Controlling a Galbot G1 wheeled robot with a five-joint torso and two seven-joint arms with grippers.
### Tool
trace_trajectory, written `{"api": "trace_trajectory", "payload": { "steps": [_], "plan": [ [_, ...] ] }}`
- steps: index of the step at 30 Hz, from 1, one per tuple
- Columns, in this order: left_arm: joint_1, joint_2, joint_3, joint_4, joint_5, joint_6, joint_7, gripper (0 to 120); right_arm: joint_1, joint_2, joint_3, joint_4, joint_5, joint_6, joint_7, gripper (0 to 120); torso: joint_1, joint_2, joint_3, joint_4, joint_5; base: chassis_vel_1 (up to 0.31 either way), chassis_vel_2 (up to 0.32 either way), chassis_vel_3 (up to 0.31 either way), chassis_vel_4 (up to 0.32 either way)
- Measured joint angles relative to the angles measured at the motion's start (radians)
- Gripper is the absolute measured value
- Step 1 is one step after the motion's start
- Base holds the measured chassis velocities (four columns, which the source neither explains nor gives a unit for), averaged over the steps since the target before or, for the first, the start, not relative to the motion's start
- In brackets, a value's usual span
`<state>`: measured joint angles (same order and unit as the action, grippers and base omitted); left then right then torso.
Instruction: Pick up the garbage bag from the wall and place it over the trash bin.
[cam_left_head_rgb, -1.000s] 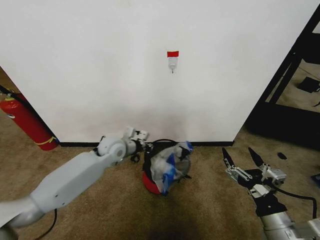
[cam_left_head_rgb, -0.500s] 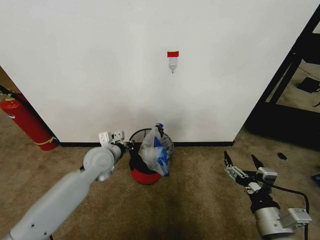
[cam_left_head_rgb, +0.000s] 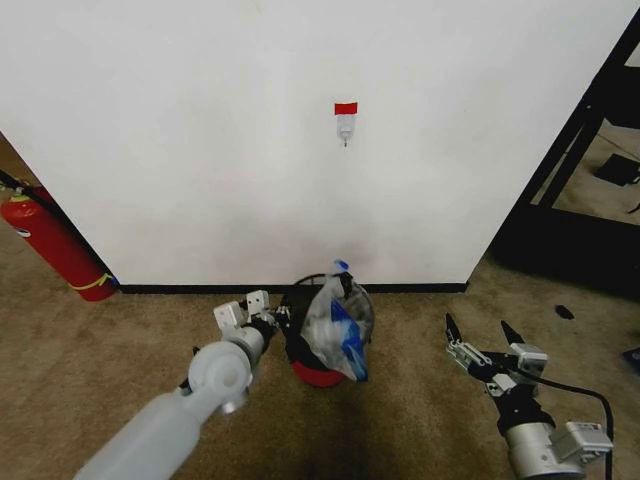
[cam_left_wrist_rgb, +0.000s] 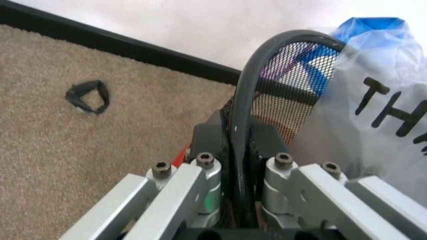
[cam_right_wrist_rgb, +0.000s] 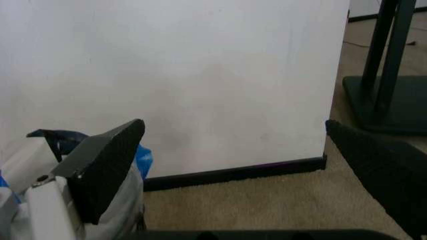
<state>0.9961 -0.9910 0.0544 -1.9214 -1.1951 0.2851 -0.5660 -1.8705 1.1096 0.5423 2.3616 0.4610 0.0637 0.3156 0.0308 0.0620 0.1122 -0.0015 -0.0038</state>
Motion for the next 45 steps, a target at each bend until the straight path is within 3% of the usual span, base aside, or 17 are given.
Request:
{"api": "trace_trajectory", "payload": {
  "steps": [9,22,39,45],
  "plan": [
    [0.001,-0.009,0.026,0.041,0.104,-0.008,0.058,4,0.001,0.003,-0.009,-0.014,0.024,0.006,0.005,100,0.000,0.000,0.000,0.0000,0.0001,0.000,0.000,0.000,0.000],
    [-0.038,-0.023,0.062,0.119,0.082,0.014,0.069,4,-0.004,0.003,-0.006,-0.016,0.024,0.018,0.007,100,0.000,0.000,0.000,0.0001,0.0001,0.000,0.000,0.000,0.000],
    [-0.020,0.054,-0.013,-0.041,0.083,0.065,0.069,63,0.016,-0.014,-0.006,-0.016,0.036,0.003,0.017,100,0.000,0.000,0.000,-0.0001,-0.0001,0.000,0.000,0.000,0.000],
    [0.036,0.066,-0.068,-0.143,0.123,0.055,0.053,82,0.044,-0.048,-0.016,0.000,0.062,-0.115,0.080,100,0.000,0.000,0.000,-0.0002,-0.0003,0.000,0.000,0.000,0.000]
  ]
}}
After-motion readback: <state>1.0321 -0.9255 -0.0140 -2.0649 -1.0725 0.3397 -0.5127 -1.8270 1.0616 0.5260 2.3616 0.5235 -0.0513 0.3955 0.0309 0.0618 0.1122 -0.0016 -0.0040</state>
